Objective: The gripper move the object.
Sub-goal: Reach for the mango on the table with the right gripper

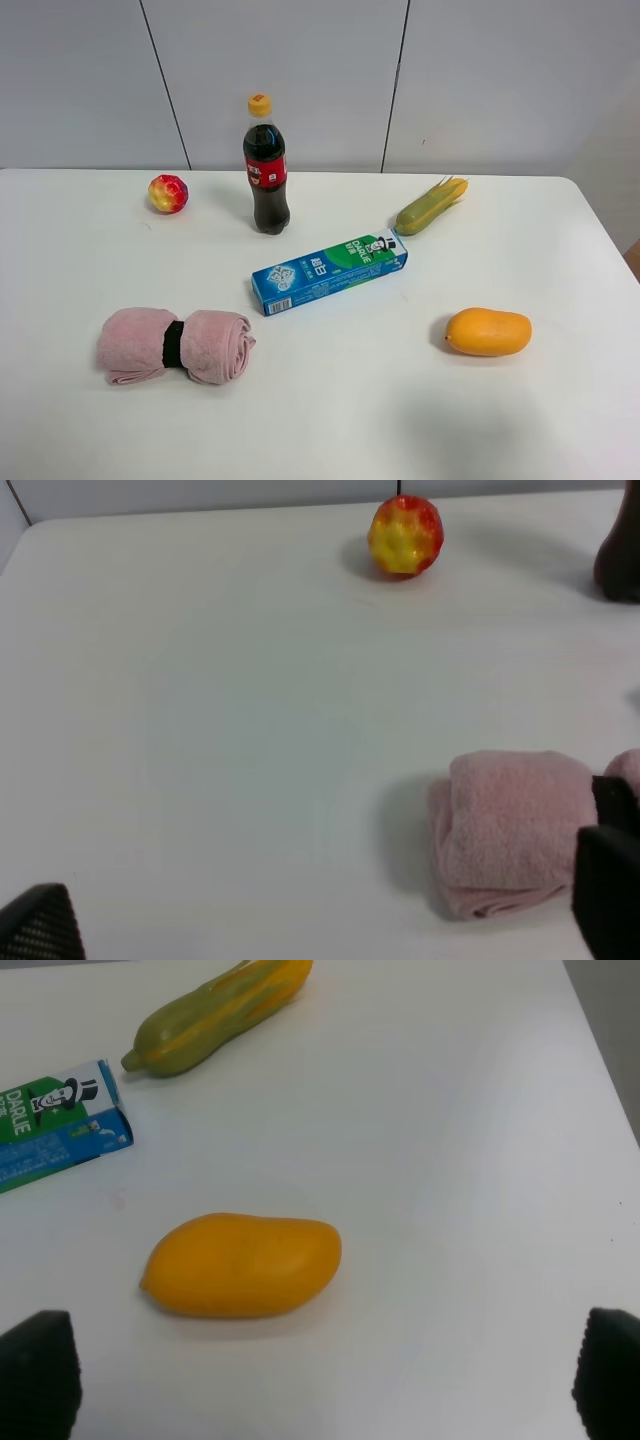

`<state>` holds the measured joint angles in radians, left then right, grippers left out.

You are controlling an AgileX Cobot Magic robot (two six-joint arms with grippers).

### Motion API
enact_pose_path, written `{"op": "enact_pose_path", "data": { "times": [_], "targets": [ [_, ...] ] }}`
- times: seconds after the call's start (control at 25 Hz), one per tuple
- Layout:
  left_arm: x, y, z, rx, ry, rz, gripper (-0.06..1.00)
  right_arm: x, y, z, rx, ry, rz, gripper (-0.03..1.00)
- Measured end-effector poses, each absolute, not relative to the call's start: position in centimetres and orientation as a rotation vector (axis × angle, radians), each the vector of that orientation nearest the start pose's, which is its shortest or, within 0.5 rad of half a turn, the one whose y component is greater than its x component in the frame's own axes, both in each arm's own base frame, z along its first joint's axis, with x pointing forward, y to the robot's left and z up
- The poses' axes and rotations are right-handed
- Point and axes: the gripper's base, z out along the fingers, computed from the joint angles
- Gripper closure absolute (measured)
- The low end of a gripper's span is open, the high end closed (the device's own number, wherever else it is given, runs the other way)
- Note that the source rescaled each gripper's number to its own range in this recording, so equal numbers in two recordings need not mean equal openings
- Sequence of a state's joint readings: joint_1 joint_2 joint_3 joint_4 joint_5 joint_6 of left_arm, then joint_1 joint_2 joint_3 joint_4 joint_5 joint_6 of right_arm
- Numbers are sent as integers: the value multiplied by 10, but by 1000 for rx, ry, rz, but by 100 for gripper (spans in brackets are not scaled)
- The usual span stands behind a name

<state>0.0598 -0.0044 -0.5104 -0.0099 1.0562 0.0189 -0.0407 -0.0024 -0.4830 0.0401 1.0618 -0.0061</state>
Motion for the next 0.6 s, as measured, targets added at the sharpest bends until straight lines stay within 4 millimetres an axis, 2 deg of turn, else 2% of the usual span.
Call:
{"op": "enact_pose_path", "data": {
  "times": [0.6],
  "targets": [
    [-7,-1,280,-41,2025,38,-6,-3,3,272,34,2059,19,-3]
  ]
}}
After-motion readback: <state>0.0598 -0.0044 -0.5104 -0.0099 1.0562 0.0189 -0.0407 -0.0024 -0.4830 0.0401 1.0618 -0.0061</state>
